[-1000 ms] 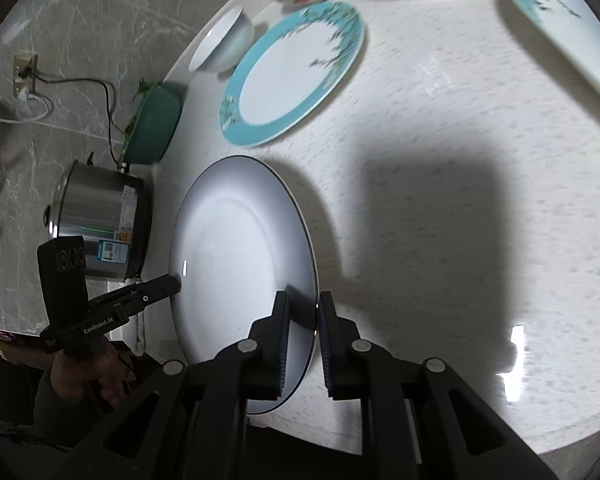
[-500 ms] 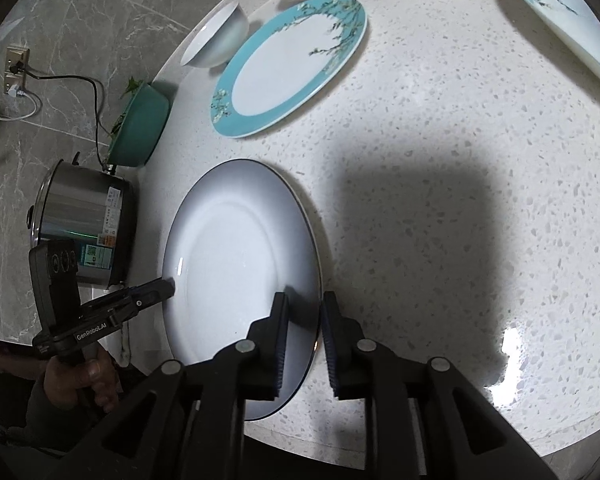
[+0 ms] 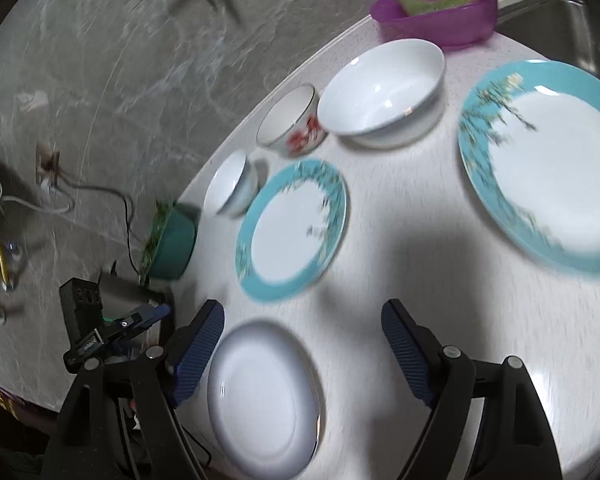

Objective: Organize plates and bowls
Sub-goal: 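Move both grippers to the teal-rimmed blossom plate rim and close them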

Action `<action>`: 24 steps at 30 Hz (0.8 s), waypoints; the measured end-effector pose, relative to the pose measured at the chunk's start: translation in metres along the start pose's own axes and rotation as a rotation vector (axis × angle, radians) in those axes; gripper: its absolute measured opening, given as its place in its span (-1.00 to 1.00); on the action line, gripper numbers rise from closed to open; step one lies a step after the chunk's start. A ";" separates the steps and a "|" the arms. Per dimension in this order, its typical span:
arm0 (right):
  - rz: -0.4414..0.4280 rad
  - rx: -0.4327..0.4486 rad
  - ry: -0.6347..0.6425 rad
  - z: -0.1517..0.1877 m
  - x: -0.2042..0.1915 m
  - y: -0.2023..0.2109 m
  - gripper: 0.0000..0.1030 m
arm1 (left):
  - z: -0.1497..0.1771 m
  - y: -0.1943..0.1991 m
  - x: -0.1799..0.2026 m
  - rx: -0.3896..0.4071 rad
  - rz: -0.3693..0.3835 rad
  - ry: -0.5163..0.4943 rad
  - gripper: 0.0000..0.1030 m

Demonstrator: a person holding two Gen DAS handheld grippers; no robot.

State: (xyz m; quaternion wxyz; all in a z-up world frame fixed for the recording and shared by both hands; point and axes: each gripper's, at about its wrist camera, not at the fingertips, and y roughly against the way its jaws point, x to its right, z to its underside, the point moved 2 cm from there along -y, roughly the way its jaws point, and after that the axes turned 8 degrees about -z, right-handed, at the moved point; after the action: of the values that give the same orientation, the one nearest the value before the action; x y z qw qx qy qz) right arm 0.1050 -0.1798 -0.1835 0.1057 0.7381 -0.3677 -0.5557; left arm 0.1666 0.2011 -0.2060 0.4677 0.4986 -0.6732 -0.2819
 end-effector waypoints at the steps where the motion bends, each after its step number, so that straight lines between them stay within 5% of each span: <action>1: -0.001 -0.007 -0.020 -0.011 0.007 -0.010 0.63 | -0.006 -0.010 -0.001 -0.016 -0.013 0.020 0.82; 8: -0.011 -0.059 -0.086 -0.056 0.033 -0.055 0.61 | -0.038 -0.066 0.001 -0.089 -0.036 0.058 0.82; 24: -0.002 -0.140 -0.041 -0.072 0.045 -0.085 0.59 | -0.049 -0.118 0.008 -0.154 -0.049 0.046 0.82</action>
State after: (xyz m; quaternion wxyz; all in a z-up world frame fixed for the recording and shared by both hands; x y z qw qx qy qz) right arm 0.2106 -0.1673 -0.2389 0.1487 0.7179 -0.3293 -0.5951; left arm 0.2590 0.1571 -0.2830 0.5130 0.4838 -0.6261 -0.3328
